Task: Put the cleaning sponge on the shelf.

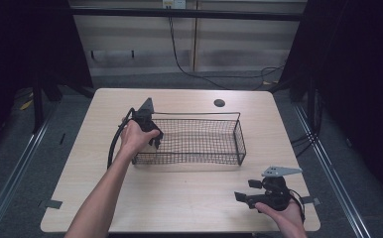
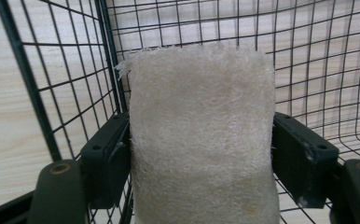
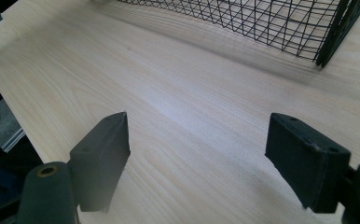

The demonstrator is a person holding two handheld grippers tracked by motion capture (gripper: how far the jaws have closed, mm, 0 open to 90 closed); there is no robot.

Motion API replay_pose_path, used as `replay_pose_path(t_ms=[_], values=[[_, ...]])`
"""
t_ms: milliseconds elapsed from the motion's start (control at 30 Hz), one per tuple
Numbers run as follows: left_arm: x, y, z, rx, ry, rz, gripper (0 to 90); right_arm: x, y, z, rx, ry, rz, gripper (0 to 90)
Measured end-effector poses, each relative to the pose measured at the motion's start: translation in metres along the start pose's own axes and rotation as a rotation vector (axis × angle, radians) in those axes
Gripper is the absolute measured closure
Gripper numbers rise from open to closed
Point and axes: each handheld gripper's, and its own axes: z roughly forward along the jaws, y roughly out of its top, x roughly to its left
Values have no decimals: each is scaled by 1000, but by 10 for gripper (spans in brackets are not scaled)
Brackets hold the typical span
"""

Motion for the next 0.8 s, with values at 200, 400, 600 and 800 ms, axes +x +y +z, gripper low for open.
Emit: replay_pose_path(t_ms=[200,400,600,800], values=[[-2,1,5,11,-4,18,272,0,0,0,0,1,1,214],[-3,2,9,17,5,19,271,0,0,0,-1,2,-1,214],[-6,2,12,15,0,11,268,0,0,0,0,3,-1,214],[-5,2,13,29,-14,19,265,0,0,0,-1,3,-1,214]])
